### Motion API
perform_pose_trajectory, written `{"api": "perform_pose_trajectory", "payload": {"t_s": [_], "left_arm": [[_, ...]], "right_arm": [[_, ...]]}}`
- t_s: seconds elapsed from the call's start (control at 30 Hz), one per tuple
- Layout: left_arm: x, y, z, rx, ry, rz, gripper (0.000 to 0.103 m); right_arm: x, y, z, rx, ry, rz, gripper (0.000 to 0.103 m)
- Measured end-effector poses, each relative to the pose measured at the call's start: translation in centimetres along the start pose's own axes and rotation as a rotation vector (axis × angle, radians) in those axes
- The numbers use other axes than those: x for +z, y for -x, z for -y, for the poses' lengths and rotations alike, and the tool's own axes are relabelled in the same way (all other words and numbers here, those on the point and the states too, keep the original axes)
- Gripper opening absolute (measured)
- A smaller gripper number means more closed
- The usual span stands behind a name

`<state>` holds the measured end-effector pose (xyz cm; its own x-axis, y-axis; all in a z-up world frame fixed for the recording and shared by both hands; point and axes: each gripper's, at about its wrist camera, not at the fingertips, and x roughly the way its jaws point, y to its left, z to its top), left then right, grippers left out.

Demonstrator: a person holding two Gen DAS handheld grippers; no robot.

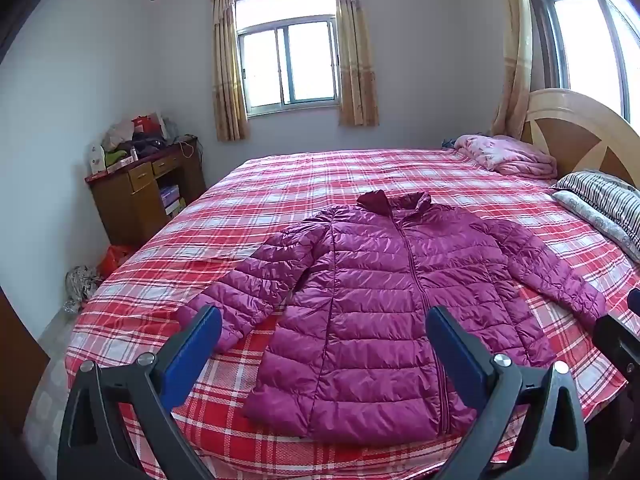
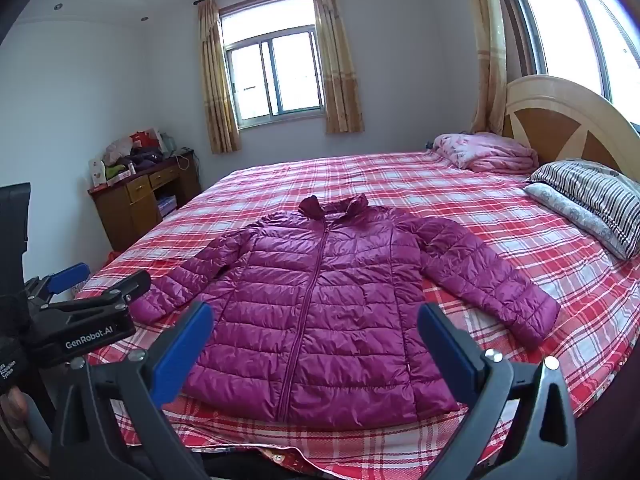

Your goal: Fold large clothes

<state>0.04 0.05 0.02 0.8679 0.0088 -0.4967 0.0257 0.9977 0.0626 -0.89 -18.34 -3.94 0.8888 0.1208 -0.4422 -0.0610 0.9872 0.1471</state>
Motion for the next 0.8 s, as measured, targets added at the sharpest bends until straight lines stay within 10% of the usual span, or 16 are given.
{"api": "perform_pose_trajectory", "payload": {"t_s": [0.8], "left_arm": [[0.2, -0.1, -1.0, 0.028, 0.017, 0.029, 0.102]], "right_arm": [[-0.9, -0.5, 0.0, 0.004, -0.001, -0.004, 0.103]]}}
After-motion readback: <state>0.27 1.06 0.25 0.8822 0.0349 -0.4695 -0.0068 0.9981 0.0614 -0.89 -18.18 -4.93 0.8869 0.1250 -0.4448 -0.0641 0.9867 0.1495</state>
